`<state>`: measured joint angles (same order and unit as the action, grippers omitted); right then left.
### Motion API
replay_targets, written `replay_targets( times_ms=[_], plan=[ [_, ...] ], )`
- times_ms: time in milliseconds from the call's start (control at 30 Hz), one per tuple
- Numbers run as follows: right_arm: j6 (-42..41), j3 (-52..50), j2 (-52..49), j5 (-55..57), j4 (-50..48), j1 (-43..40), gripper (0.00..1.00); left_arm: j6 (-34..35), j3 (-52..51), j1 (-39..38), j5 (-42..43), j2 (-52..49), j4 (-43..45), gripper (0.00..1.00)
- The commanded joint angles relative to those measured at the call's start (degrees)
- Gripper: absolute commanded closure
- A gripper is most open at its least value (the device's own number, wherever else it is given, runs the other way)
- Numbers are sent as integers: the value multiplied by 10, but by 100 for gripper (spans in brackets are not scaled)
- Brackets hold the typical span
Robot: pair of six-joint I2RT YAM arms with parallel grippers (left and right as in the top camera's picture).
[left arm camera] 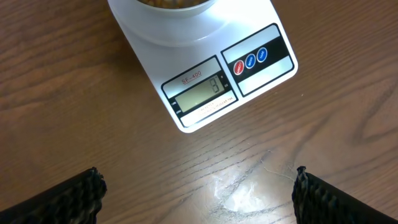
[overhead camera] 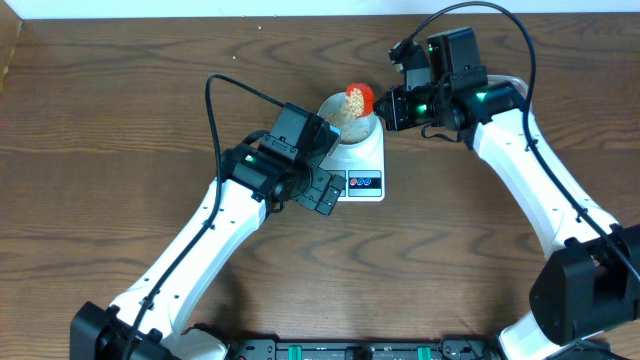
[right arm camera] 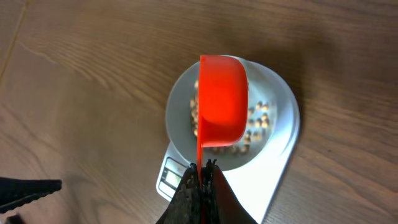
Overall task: Scoop item into bowl and weigh 50g on scale
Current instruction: 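Tilt the scoop to pour chickpeas into the white bowl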
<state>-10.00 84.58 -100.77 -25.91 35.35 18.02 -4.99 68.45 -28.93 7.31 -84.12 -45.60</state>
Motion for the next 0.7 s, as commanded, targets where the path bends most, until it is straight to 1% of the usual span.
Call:
replay_targets(
  times_ms=[0, 300, 500, 667],
  plan=[
    [9, 2, 5, 14, 0, 6, 98, -10, 2, 3, -5, 3, 0, 2],
    [10, 2, 5, 14, 0, 6, 98, -10, 2, 3, -5, 3, 0, 2],
    [50, 2, 5, 23, 0, 18, 98, -10, 2, 3, -5, 3, 0, 2],
    [49, 2, 5, 48, 0, 27, 98, -10, 2, 3, -5, 3, 0, 2]
  ],
)
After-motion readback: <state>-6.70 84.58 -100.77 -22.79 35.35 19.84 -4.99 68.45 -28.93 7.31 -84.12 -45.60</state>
